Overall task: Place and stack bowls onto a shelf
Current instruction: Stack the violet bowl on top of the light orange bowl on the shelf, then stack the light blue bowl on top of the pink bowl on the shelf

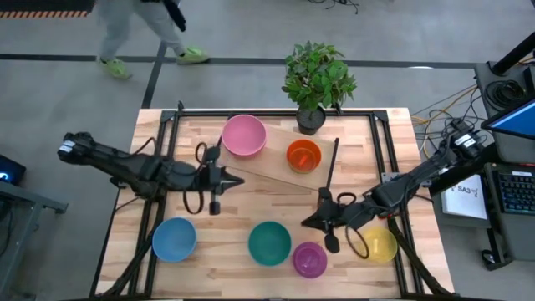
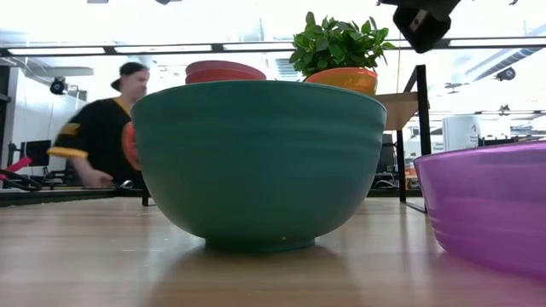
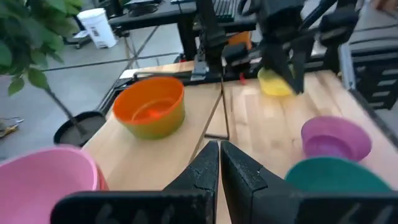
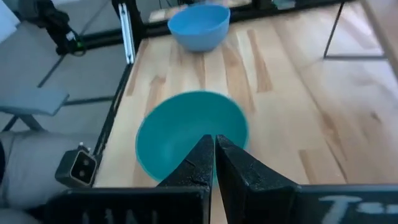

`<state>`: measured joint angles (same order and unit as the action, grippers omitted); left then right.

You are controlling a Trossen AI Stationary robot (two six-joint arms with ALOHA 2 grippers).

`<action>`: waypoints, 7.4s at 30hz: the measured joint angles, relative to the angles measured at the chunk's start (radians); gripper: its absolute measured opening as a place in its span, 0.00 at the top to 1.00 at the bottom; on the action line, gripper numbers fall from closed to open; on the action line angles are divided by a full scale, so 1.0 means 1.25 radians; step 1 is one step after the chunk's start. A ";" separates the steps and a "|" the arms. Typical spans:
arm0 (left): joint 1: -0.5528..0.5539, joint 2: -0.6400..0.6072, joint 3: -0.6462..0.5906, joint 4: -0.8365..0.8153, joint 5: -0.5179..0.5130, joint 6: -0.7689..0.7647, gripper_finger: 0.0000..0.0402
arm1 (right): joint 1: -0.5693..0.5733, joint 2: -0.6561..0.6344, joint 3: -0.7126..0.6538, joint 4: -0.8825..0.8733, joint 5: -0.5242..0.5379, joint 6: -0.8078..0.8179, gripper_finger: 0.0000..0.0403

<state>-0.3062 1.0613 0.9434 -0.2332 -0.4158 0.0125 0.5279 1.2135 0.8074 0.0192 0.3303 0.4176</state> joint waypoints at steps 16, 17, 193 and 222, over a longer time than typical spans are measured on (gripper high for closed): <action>-0.025 -0.318 -0.230 0.123 -0.085 0.046 1.00 | 0.002 0.250 0.432 -0.621 -0.114 0.324 0.98; -0.025 -0.338 -0.241 0.124 -0.087 0.046 1.00 | 0.002 0.260 0.446 -0.635 -0.134 0.340 0.98; -0.025 -0.451 -0.307 0.106 -0.078 0.100 1.00 | -0.581 -0.141 0.090 -0.252 -0.032 -0.191 0.98; -0.025 -0.280 -0.307 0.171 0.025 -0.089 1.00 | 0.026 -0.103 0.085 -0.159 0.175 -0.210 0.98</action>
<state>-0.3370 0.7113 0.5602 -0.0191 -0.3839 -0.0988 0.5609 1.0850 0.9142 -0.1792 0.5487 0.1555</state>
